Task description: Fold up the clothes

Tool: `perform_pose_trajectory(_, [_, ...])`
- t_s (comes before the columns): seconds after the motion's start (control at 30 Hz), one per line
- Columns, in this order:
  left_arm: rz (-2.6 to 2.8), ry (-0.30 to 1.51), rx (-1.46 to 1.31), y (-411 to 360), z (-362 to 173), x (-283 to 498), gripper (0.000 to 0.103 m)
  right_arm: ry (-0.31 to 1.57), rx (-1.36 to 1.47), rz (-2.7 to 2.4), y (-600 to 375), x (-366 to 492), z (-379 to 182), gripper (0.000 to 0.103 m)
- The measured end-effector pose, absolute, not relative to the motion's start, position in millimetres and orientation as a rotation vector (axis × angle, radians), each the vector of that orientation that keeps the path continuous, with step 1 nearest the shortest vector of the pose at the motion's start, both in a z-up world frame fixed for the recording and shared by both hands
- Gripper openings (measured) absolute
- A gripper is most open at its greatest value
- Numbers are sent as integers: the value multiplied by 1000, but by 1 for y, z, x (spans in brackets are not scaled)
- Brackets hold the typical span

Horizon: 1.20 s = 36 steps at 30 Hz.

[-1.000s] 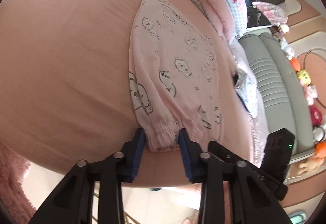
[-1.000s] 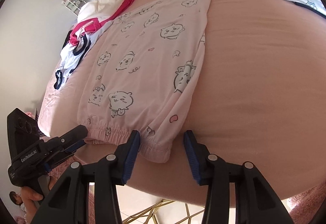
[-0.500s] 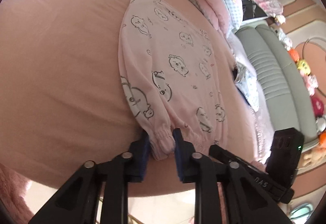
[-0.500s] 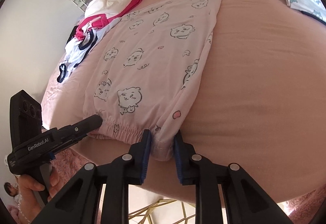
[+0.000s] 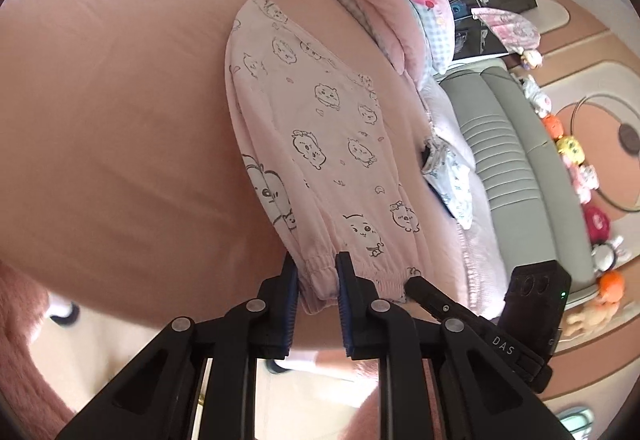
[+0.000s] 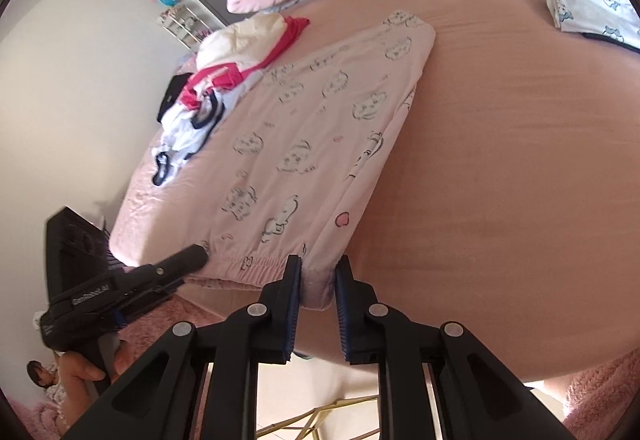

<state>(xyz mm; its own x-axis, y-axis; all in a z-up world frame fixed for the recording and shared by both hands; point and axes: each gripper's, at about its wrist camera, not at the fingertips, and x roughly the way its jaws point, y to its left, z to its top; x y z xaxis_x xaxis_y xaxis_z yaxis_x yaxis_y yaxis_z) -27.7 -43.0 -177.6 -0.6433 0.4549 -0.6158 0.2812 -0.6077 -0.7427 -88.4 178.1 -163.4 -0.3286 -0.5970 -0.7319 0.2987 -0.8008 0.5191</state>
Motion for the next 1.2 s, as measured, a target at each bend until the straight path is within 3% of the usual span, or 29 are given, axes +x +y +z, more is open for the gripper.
perform_pose_trajectory(0.37, [2311,-1296,-1339,-30,-168,7,15,-412,1404,-2086,192,-33,-160,15])
perform_pose_trajectory(0.5, [2210,-1363,-1443,-35,-190,5,15,-399,1506,-2061,188,-38,-175,15])
perform_pose_trajectory(0.67, [2196,-1386,-1369,-48,-179,-10,15,-376,1478,-2063,190,-58,-162,15])
perform_pose_trajectory(0.97, [2215,-1427,-1233,-85,-165,-104,15,-394,1380,-2154,168,-163,-123,15])
perform_pose_trajectory(1.13, [2236,-1419,-1254,-114,-183,-164,16,-394,1423,-2182,153,-225,-141,15])
perform_pose_trajectory(1.2, [2236,-1334,-1346,-117,-196,-189,19,-349,1457,-2203,144,-244,-153,17])
